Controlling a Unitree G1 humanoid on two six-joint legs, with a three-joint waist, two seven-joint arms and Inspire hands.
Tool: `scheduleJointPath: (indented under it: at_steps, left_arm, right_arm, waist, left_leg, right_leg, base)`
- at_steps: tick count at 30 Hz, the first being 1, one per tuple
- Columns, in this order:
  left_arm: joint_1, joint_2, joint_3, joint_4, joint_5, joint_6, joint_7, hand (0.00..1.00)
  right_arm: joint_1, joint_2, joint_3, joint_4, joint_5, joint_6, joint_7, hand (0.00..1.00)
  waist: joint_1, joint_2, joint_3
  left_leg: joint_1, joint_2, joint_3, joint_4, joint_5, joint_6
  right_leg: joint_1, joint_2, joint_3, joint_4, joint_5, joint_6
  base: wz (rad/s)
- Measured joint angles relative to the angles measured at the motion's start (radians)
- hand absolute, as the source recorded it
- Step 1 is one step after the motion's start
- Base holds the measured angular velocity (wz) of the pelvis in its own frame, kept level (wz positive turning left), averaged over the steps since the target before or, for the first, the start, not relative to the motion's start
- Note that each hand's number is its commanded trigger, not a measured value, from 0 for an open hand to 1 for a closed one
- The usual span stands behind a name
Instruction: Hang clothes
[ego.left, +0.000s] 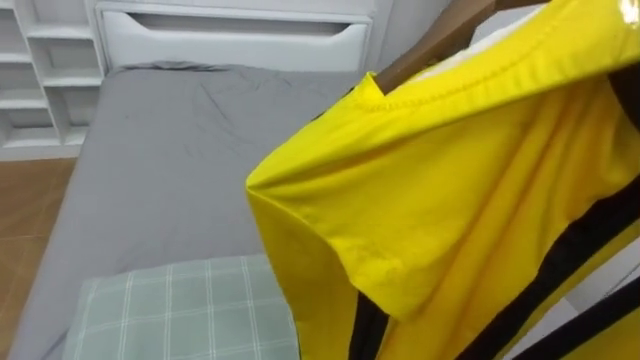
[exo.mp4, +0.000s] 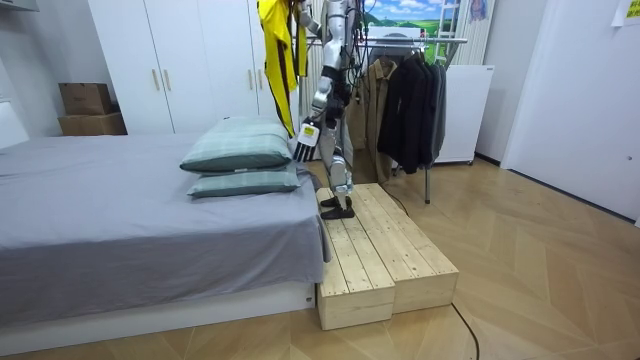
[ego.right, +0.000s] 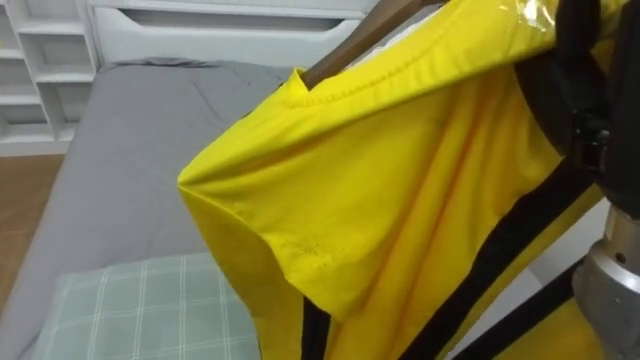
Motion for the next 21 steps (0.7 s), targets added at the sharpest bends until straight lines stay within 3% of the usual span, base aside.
scheduleJointPath:
  at_steps: [4, 6, 7, 9, 13, 15, 19, 21]
  left_arm:
    - [-0.022, -0.006, -0.016, 0.029, -0.008, 0.0, 0.013, 0.0]
    - [-0.02, -0.018, -0.015, 0.039, -0.01, 0.003, 0.016, 0.0]
    - [-0.022, -0.018, -0.015, 0.04, -0.01, 0.005, 0.016, 0.0]
    - [-0.021, -0.016, -0.013, 0.04, -0.01, 0.014, 0.02, 0.0]
    - [-0.021, -0.012, -0.01, 0.04, -0.01, 0.023, 0.019, 0.0]
    - [-0.021, -0.009, -0.014, 0.038, -0.01, 0.03, 0.019, 0.0]
    - [-0.013, -0.006, -0.007, 0.039, -0.01, 0.043, 0.019, 0.0]
    - [-0.001, 0.001, 0.004, 0.041, -0.011, 0.043, 0.03, 0.0]
  right_arm:
    - [0.028, 0.041, 0.015, 0.0, -0.002, 0.002, 0.006, 1.0]
    - [0.042, 0.091, 0.07, 0.007, -0.003, 0.022, 0.015, 1.0]
    - [0.05, 0.107, 0.083, 0.012, -0.004, 0.024, 0.02, 1.0]
    - [0.064, 0.147, 0.124, 0.038, -0.019, 0.029, 0.045, 1.0]
    - [0.065, 0.154, 0.136, 0.043, -0.023, 0.031, 0.061, 1.0]
    - [0.065, 0.155, 0.137, 0.043, -0.025, 0.032, 0.06, 1.0]
    - [0.067, 0.16, 0.139, 0.043, -0.028, 0.03, 0.061, 1.0]
    - [0.065, 0.179, 0.149, 0.043, -0.052, 0.03, 0.065, 1.0]
  waist:
    - [0.012, 0.002, 0.0012]
    - [0.033, 0.014, 0.0098]
    - [0.035, 0.014, 0.0102]
    - [0.039, 0.014, 0.0104]
    - [0.045, 0.007, 0.0046]
    - [0.041, 0.005, 0.0022]
    - [0.038, 0.006, -0.0019]
    - [0.044, 0.001, -0.0063]
  left_leg:
    - [0.004, 0.006, 0.064, -0.01, -0.001, 0.001]
    - [0.026, 0.016, 0.129, -0.019, -0.01, 0.0]
    - [0.03, 0.019, 0.141, -0.019, -0.014, -0.001]
    - [0.032, 0.03, 0.192, -0.013, -0.031, -0.007]
    - [0.034, 0.036, 0.255, -0.012, -0.043, -0.012]
    - [0.036, 0.037, 0.26, -0.007, -0.044, -0.013]
    - [0.052, 0.043, 0.288, -0.007, -0.05, -0.018]
    - [0.054, 0.053, 0.325, 0.009, -0.061, -0.037]
  right_leg:
    - [-0.036, 0.0, -0.01, 0.032, -0.001, -0.001]
    - [-0.038, -0.003, -0.047, 0.035, 0.012, -0.006]
    - [-0.038, -0.005, -0.06, 0.037, 0.013, -0.007]
    - [-0.054, -0.02, -0.128, 0.058, 0.017, -0.013]
    - [-0.071, -0.031, -0.175, 0.066, 0.018, -0.014]
    - [-0.07, -0.032, -0.188, 0.064, 0.019, -0.014]
    - [-0.069, -0.017, -0.172, 0.065, 0.02, -0.016]
    - [-0.067, -0.013, -0.177, 0.068, 0.02, -0.018]
  base:
    - [-0.49]
    - [-0.84]
    - [-0.74]
    - [-0.74]
    - [-0.49]
    - [-0.11]
    - [-0.14]
    - [-0.47]
